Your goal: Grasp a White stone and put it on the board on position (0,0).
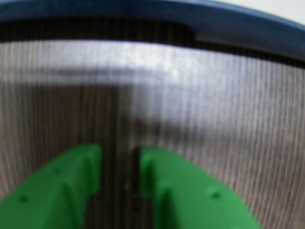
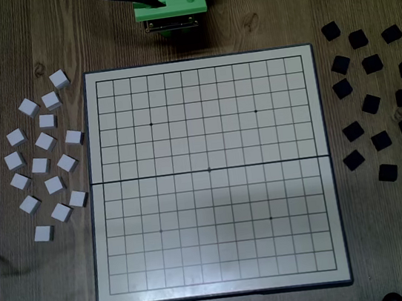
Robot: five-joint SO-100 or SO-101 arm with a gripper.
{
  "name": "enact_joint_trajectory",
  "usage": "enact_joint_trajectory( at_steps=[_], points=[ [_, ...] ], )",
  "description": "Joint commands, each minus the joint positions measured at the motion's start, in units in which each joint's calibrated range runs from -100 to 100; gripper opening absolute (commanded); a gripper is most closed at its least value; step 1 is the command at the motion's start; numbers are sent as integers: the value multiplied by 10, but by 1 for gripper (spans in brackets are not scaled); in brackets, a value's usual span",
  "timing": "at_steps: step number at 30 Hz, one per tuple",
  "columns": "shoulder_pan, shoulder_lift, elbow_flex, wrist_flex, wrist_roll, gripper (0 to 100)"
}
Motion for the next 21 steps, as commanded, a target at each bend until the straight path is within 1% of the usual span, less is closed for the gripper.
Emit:
enact_joint_trajectory(
  at_steps=[1, 15, 16, 18, 19, 21],
  points=[
    [5, 6, 5, 38, 0, 8],
    [5, 6, 5, 38, 0, 8],
    [5, 6, 5, 38, -5, 8],
    [17, 11, 5, 39, -46, 9],
    [27, 14, 5, 40, -58, 9],
    [55, 5, 5, 39, -28, 9]
  ],
)
